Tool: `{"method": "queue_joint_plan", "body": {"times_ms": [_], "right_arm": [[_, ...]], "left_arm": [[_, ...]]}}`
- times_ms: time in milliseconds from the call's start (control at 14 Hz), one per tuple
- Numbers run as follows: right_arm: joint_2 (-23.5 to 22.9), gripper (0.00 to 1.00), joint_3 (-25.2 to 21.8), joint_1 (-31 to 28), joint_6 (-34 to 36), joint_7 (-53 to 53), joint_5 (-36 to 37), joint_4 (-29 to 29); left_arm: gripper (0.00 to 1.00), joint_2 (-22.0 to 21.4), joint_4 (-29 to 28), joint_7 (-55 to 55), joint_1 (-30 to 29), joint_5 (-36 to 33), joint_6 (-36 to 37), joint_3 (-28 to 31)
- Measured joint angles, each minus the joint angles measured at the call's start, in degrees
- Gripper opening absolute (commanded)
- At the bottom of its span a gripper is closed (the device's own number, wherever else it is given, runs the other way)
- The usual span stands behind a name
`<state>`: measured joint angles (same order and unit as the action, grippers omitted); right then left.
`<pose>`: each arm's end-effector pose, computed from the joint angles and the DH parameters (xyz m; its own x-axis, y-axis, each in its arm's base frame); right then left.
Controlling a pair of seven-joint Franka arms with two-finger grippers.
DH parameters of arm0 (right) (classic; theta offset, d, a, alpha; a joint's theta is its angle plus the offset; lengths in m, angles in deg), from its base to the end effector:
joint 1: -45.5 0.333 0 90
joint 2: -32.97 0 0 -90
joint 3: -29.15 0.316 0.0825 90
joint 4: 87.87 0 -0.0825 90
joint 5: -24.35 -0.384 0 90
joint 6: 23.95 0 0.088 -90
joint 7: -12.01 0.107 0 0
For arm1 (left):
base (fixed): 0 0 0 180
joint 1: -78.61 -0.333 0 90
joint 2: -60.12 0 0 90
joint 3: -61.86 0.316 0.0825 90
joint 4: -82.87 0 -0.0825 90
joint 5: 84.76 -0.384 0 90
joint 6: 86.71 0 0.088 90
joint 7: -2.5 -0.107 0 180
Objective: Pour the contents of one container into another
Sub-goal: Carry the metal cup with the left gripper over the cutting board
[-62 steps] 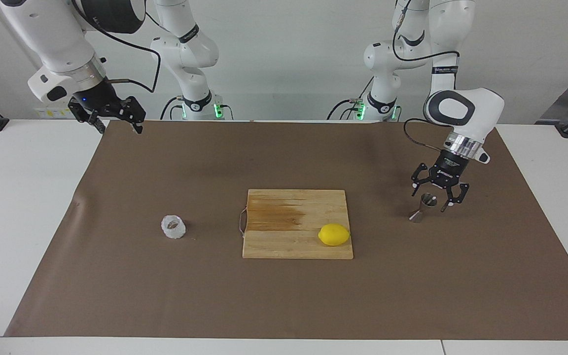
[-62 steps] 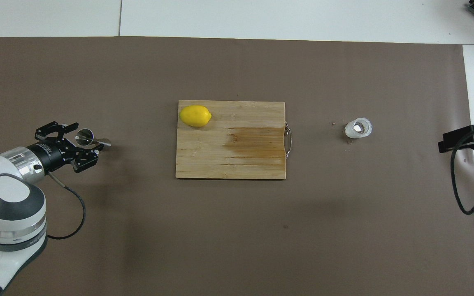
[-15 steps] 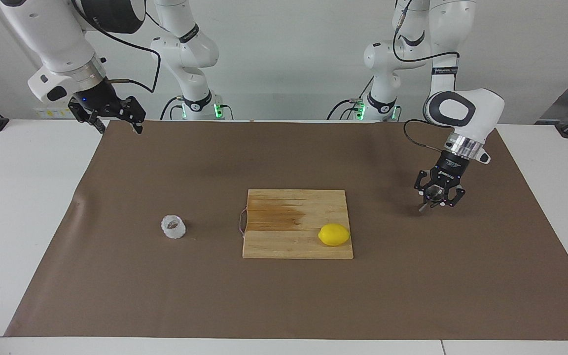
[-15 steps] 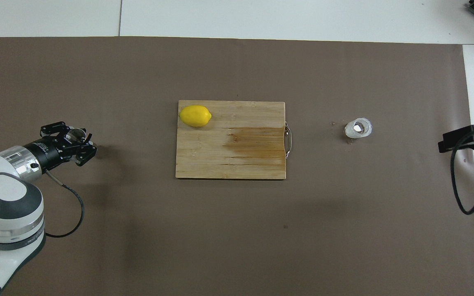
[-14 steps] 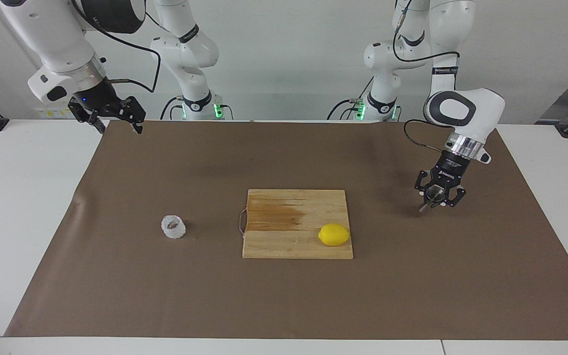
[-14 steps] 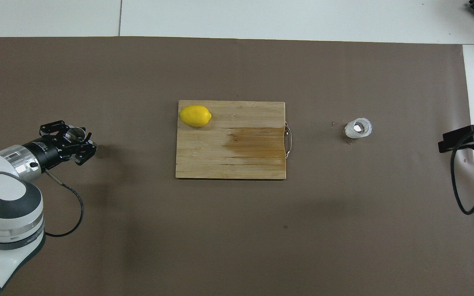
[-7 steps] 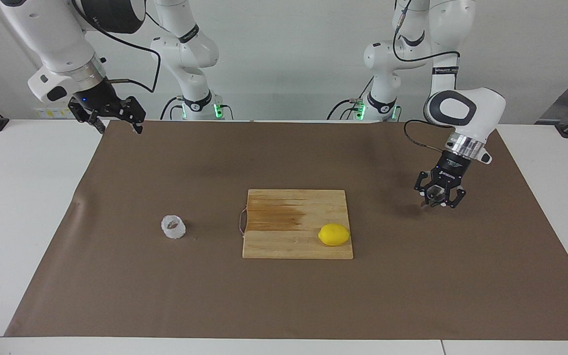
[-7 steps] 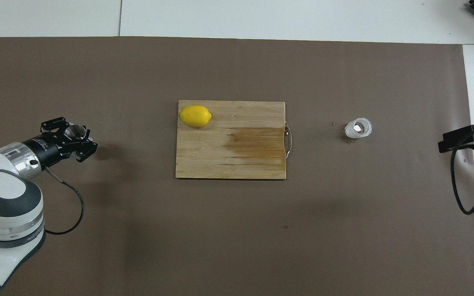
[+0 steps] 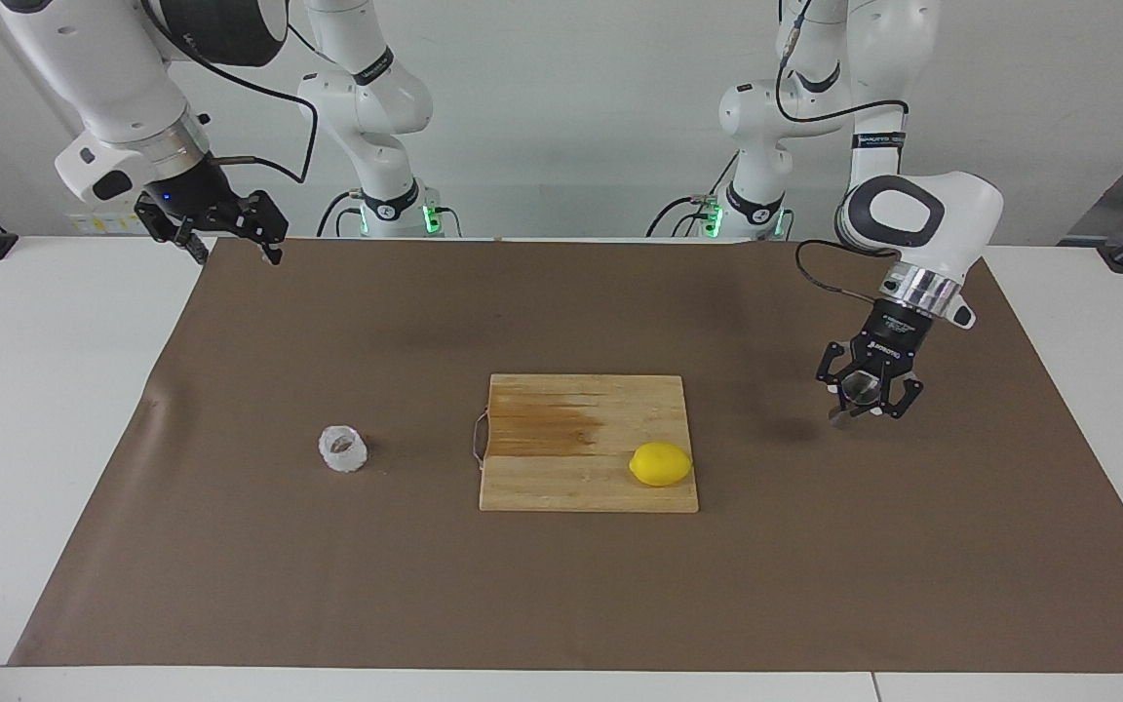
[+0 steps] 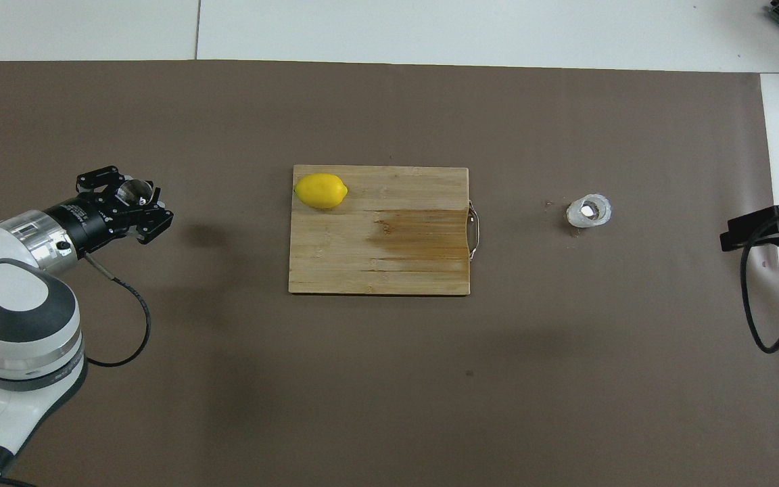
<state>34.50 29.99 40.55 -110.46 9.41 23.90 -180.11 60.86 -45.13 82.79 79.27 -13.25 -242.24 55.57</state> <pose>0.5376 -0.0376 0.6157 0.9970 -0.0257 -0.0728 -0.0266 -0.9996 -0.0108 0.5493 -0.0327 0.3970 -0.4410 0.5143 -0.7356 0.6887 0.7194 0.0901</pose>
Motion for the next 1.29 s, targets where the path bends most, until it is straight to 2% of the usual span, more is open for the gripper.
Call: {"method": "queue_joint_plan", "body": {"times_ms": [215, 430, 573, 716, 1002, 1289], "right_arm": [[0.0, 1.00, 0.0, 0.0, 0.0, 0.0, 0.0, 0.0], [0.0, 1.00, 0.0, 0.0, 0.0, 0.0, 0.0, 0.0], [0.0, 1.00, 0.0, 0.0, 0.0, 0.0, 0.0, 0.0], [0.0, 1.00, 0.0, 0.0, 0.0, 0.0, 0.0, 0.0], [0.0, 1.00, 0.0, 0.0, 0.0, 0.0, 0.0, 0.0], [0.0, 1.00, 0.0, 0.0, 0.0, 0.0, 0.0, 0.0]], "left_arm": [[0.00, 0.6, 3.0, 0.2, 5.6, 2.4, -0.1, -0.3], [0.00, 1.5, 4.6, 0.1, 10.5, 12.5, -1.3, -0.5], [0.00, 1.9, 4.7, 0.0, 14.7, 20.8, -7.3, -1.2], [0.00, 2.7, 5.5, 0.1, 19.6, 25.7, -11.8, -1.6], [0.00, 4.7, 10.4, 0.2, 21.1, 26.4, -12.6, -2.1], [0.00, 8.6, 15.8, 0.2, 21.5, 26.4, -13.6, -7.5]]}}
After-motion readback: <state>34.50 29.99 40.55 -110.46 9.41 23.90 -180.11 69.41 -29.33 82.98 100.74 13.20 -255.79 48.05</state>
